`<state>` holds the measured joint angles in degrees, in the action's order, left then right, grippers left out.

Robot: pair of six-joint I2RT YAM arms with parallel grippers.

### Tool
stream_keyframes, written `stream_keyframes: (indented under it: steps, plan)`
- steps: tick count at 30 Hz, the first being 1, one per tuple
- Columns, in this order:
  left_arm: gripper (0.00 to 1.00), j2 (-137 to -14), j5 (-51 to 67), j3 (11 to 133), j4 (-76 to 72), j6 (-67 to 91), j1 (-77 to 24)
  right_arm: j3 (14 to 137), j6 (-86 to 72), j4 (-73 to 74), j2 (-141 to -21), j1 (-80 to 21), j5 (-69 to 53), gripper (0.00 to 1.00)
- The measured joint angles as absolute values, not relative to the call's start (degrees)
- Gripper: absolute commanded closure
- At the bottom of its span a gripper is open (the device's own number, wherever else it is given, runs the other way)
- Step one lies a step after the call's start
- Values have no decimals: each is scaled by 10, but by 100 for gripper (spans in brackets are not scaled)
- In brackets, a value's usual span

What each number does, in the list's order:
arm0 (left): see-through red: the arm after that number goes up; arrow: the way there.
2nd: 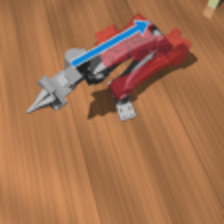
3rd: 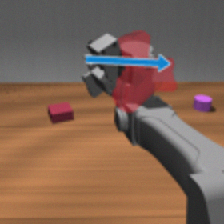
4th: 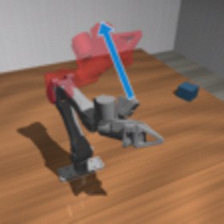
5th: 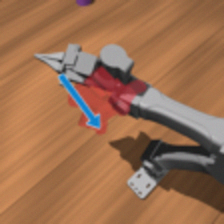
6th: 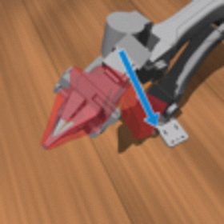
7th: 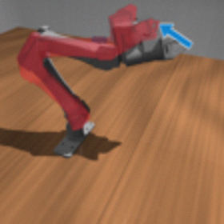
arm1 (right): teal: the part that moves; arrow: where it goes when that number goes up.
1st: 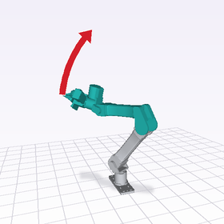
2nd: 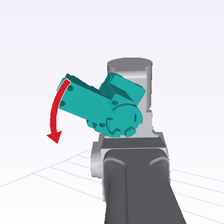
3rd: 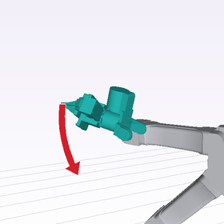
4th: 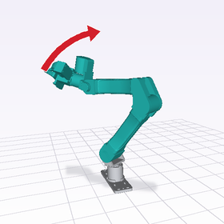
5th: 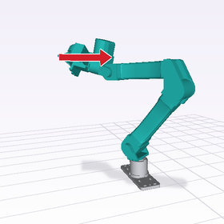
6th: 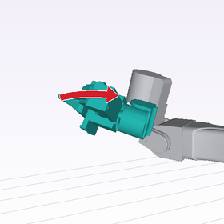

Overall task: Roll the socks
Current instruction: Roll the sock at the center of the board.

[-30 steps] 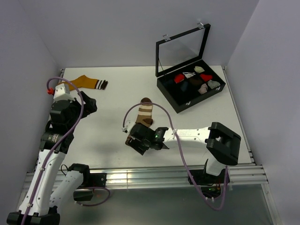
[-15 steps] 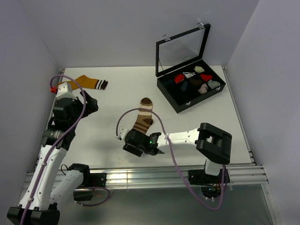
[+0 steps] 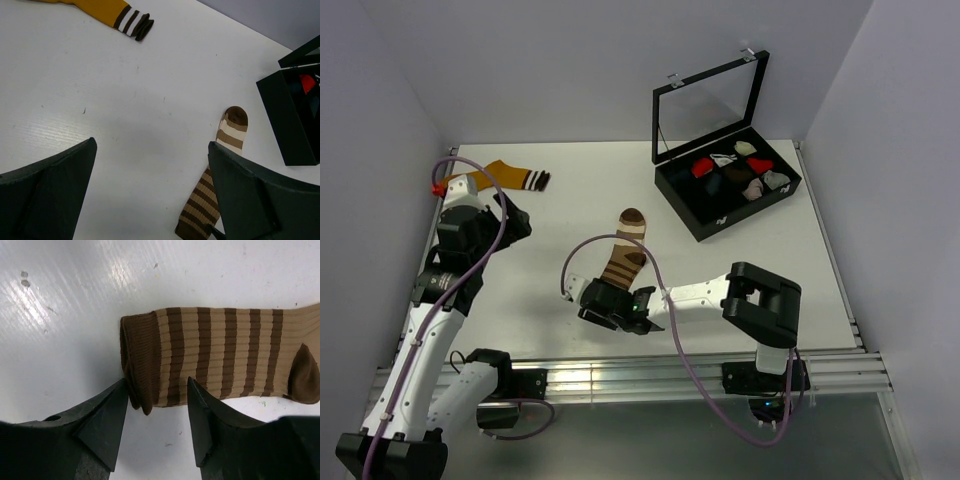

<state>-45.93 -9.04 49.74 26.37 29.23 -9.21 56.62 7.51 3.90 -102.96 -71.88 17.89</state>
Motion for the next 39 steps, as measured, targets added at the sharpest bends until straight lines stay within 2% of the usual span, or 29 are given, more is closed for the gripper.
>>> stream_keyframes:
  steps: [6,9,12,18,24,31,39]
  plan:
    - [1,-471,-90,497,263,292,-92,567,91,15,-1042,-720,191,60]
    - [0,-477,-90,497,263,292,-92,570,95,9,-1049,-720,189,75]
    - [1,-485,-89,497,261,292,-92,573,97,6,-1054,-720,184,86]
    - [1,-500,-84,497,259,293,-92,583,81,11,-1054,-711,146,100]
    - [2,-505,-70,485,255,295,-93,592,37,11,-1054,-661,60,100]
    - [8,-504,-37,423,230,329,-104,599,-32,13,-1054,-571,-82,100]
    - [12,-505,-19,351,200,406,-166,600,-120,-2,-1065,-484,-241,100]
